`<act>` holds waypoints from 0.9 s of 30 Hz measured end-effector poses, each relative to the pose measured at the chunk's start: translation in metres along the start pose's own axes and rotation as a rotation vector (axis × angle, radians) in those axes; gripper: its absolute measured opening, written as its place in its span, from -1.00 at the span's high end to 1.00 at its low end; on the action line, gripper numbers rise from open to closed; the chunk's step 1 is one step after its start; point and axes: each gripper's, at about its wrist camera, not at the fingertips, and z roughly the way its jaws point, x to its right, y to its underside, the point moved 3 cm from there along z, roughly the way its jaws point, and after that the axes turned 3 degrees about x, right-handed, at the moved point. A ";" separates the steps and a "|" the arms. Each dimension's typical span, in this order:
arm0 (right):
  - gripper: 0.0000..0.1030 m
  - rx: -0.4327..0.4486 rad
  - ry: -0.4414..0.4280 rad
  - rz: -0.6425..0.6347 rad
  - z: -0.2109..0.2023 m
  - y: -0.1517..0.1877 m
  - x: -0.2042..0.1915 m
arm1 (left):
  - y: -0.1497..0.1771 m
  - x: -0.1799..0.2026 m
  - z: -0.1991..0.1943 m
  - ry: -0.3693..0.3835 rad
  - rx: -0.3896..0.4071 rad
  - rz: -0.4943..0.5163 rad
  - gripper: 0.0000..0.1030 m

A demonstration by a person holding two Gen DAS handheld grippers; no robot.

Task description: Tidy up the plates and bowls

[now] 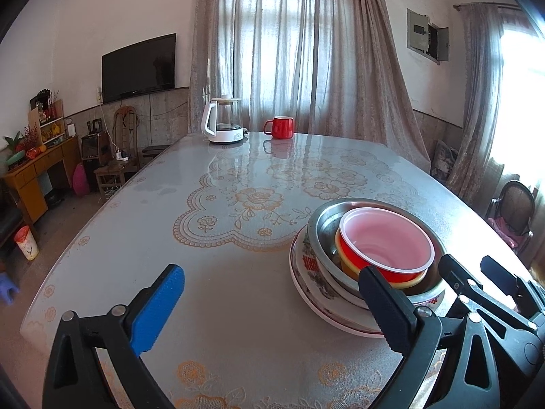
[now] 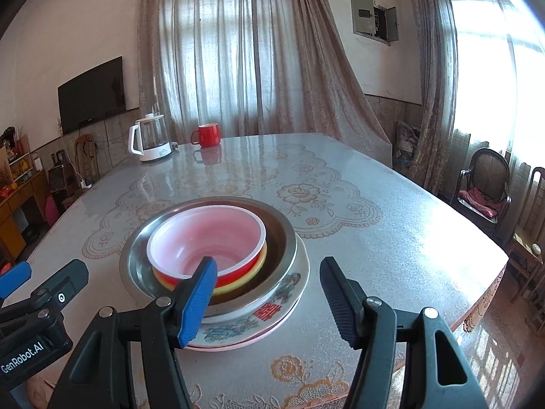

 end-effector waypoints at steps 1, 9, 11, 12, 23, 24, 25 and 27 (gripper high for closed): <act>-0.24 0.000 -0.001 -0.003 0.000 0.000 0.000 | 0.000 0.001 0.000 -0.004 0.001 -0.003 -0.99; -0.24 -0.005 -0.007 0.020 0.001 0.000 0.004 | 0.002 -0.001 -0.001 -0.043 0.013 -0.017 -0.99; -0.24 -0.006 -0.010 0.022 0.001 0.000 0.004 | 0.003 0.001 -0.001 -0.046 0.013 -0.010 -0.99; -0.24 -0.007 -0.011 0.022 0.002 0.000 0.003 | 0.003 0.002 -0.001 -0.043 0.013 -0.009 -0.99; -0.24 -0.004 -0.013 0.018 0.004 -0.002 0.002 | 0.002 -0.001 0.001 -0.036 0.004 -0.021 -0.99; -0.24 -0.004 -0.014 0.018 0.004 -0.002 0.002 | 0.002 0.000 0.002 -0.036 0.002 -0.021 -0.99; -0.24 -0.005 -0.015 0.016 0.004 -0.002 0.002 | 0.002 0.000 0.002 -0.037 0.002 -0.022 -0.99; -0.24 -0.006 -0.017 0.015 0.005 -0.002 0.001 | 0.002 0.000 0.002 -0.034 0.001 -0.020 -0.99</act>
